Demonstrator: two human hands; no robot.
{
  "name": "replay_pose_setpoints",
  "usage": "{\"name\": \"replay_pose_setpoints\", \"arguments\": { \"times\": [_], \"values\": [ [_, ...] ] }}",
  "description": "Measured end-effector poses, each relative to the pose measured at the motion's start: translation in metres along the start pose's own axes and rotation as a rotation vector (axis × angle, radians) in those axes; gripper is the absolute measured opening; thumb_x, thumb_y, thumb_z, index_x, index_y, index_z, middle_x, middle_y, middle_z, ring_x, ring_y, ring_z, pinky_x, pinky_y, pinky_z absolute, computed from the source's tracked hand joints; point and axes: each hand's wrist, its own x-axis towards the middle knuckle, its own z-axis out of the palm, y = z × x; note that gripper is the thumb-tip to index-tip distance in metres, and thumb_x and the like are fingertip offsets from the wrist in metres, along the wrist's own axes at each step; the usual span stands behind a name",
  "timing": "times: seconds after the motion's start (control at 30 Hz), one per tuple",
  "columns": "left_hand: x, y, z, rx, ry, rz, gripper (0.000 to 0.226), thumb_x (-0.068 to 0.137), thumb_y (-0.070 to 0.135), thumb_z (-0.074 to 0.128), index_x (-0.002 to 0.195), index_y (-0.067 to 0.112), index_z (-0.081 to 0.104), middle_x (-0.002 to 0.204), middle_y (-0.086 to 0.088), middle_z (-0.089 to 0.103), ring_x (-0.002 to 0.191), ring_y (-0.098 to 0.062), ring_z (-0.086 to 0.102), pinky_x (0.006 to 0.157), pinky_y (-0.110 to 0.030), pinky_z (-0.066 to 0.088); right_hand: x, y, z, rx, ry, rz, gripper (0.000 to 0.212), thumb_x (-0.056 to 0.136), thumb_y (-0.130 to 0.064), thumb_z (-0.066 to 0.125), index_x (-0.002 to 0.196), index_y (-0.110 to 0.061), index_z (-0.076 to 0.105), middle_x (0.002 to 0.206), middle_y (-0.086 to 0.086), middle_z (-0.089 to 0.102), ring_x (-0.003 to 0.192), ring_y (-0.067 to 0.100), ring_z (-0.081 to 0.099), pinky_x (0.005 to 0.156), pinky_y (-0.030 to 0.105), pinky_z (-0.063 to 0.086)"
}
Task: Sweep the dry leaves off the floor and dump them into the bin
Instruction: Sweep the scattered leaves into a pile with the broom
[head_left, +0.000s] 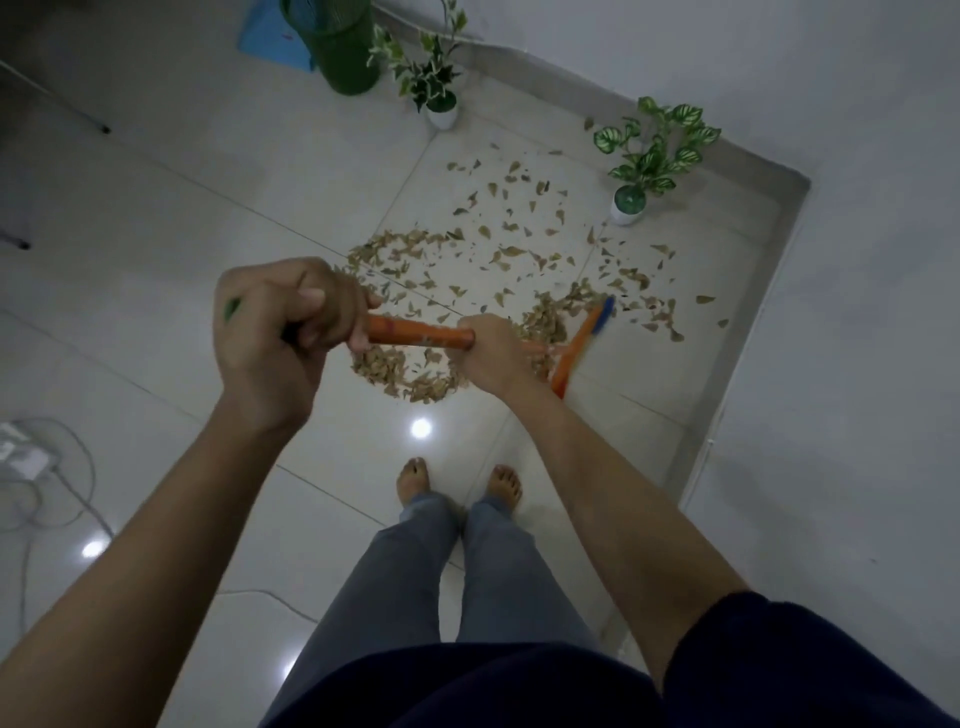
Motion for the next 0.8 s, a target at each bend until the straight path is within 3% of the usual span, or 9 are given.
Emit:
{"name": "replay_pose_setpoints", "arguments": {
  "times": [0.13,0.23,0.33,0.4,0.5,0.53,0.63,0.7,0.8],
  "values": [
    [0.001,-0.020,0.033,-0.064,-0.029,-0.035,0.029,0.070,0.020,0.039,0.044,0.030,0.047,0.042,0.014,0.043,0.046,-0.014,0.049,0.073,-0.029,0.045,-0.021,0.038,-0.029,-0.057,0.052,0.145,0.034,0.086,-0.015,0.057,0.053,-0.016,0.047,0.055,-0.002,0.047,0.059,0.016,0.047,0.056,0.023,0.034],
    [0.000,-0.048,0.068,-0.098,-0.107,-0.109,0.028,0.074,0.020,0.044,0.046,0.025,0.047,0.045,0.008,0.045,0.054,-0.016,0.056,0.072,-0.031,0.048,-0.036,0.081,-0.058,-0.131,0.043,0.238,0.033,0.087,-0.017,0.059,0.056,-0.017,0.048,0.058,-0.004,0.047,0.068,0.017,0.049,0.050,0.020,0.030],
    [0.003,-0.073,0.105,-0.076,-0.168,-0.195,0.027,0.076,0.020,0.045,0.050,0.014,0.044,0.050,0.001,0.045,0.065,-0.027,0.060,0.073,-0.036,0.049,-0.044,0.127,-0.078,-0.201,0.057,0.299,0.033,0.087,-0.022,0.060,0.059,-0.012,0.047,0.061,0.003,0.048,0.070,0.022,0.050,0.054,0.026,0.029],
    [0.008,-0.084,0.126,-0.093,-0.163,-0.235,0.023,0.077,0.018,0.046,0.055,0.016,0.044,0.053,-0.007,0.042,0.066,-0.038,0.056,0.074,-0.027,0.050,-0.045,0.153,-0.086,-0.226,0.073,0.324,0.026,0.087,-0.021,0.060,0.066,-0.009,0.050,0.068,0.012,0.052,0.073,0.030,0.055,0.061,0.025,0.028],
    [0.017,-0.097,0.154,-0.095,-0.144,-0.256,0.027,0.081,0.006,0.040,0.056,0.015,0.045,0.057,-0.008,0.043,0.064,-0.021,0.061,0.073,-0.020,0.049,-0.040,0.182,-0.097,-0.269,0.069,0.362,0.022,0.087,-0.018,0.056,0.069,-0.006,0.054,0.077,0.022,0.059,0.074,0.031,0.054,0.063,0.025,0.028],
    [0.020,-0.102,0.164,-0.087,-0.150,-0.251,0.029,0.081,0.004,0.037,0.056,0.015,0.044,0.058,-0.009,0.043,0.065,-0.023,0.062,0.072,-0.019,0.048,-0.037,0.190,-0.100,-0.278,0.070,0.373,0.022,0.086,-0.020,0.054,0.069,-0.005,0.055,0.077,0.021,0.057,0.073,0.029,0.051,0.063,0.026,0.028],
    [0.028,-0.116,0.188,-0.085,-0.127,-0.264,0.029,0.081,0.003,0.037,0.054,0.011,0.044,0.058,-0.013,0.042,0.071,-0.049,0.053,0.073,-0.030,0.049,-0.027,0.209,-0.111,-0.303,0.081,0.383,0.021,0.085,-0.022,0.050,0.072,-0.006,0.054,0.075,0.011,0.050,0.073,0.022,0.044,0.064,0.025,0.027],
    [0.034,-0.126,0.197,-0.090,-0.104,-0.280,0.029,0.080,0.003,0.038,0.053,0.005,0.044,0.057,-0.018,0.039,0.072,-0.051,0.051,0.075,-0.041,0.047,-0.017,0.220,-0.119,-0.340,0.081,0.376,0.016,0.085,-0.012,0.053,0.071,-0.005,0.052,0.075,0.011,0.049,0.072,0.021,0.043,0.062,0.025,0.023],
    [0.043,-0.140,0.200,-0.090,-0.091,-0.282,0.030,0.080,0.005,0.039,0.051,0.007,0.041,0.056,-0.015,0.039,0.071,-0.048,0.052,0.073,-0.039,0.042,-0.001,0.232,-0.125,-0.414,0.026,0.361,0.026,0.084,-0.008,0.053,0.060,-0.006,0.042,0.064,0.009,0.044,0.070,0.022,0.042,0.062,0.026,0.024]
  ]
}}
